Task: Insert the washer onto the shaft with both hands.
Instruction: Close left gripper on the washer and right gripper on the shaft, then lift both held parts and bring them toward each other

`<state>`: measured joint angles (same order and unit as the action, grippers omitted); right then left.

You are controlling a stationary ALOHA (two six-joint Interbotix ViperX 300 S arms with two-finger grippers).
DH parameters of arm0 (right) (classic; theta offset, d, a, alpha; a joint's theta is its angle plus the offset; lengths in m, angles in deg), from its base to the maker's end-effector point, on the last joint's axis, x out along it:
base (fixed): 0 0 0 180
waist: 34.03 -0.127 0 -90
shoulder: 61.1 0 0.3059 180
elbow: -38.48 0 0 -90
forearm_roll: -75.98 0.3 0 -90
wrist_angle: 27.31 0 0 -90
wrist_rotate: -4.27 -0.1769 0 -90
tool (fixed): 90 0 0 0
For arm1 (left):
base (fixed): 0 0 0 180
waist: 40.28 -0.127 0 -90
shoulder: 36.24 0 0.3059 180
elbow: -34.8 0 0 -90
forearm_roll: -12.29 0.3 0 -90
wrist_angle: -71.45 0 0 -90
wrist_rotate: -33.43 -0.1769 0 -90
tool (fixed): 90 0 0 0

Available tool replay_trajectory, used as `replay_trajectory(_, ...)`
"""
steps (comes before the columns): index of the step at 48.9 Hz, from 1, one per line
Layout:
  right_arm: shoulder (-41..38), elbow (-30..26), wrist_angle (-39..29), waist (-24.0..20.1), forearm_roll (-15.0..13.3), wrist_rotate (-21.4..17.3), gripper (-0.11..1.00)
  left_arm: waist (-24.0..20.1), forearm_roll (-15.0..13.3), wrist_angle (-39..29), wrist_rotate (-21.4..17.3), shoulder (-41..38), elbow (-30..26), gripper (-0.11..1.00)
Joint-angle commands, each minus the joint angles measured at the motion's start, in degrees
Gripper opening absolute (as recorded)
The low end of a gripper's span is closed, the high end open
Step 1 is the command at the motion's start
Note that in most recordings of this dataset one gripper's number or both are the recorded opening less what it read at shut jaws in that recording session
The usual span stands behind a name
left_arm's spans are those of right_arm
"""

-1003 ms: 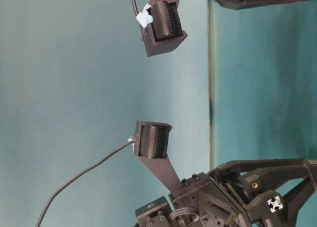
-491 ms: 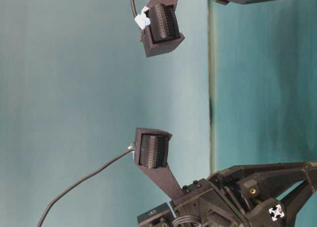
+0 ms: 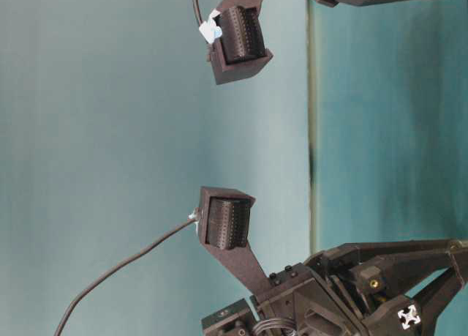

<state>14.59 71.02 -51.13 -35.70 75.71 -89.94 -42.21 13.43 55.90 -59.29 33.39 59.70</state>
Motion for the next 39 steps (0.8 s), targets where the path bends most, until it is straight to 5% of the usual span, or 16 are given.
replay_trajectory(1,-0.09,0.0,-0.18,0.7,-0.26,0.62,0.01,0.0,0.18,0.18,-0.09,0.7,-0.62,0.37)
replay_trajectory(39,5.36,-0.35,1.05,0.62,-0.44,0.44,0.0,0.0,0.18,1.23,-0.18,6.15,-1.23,0.37)
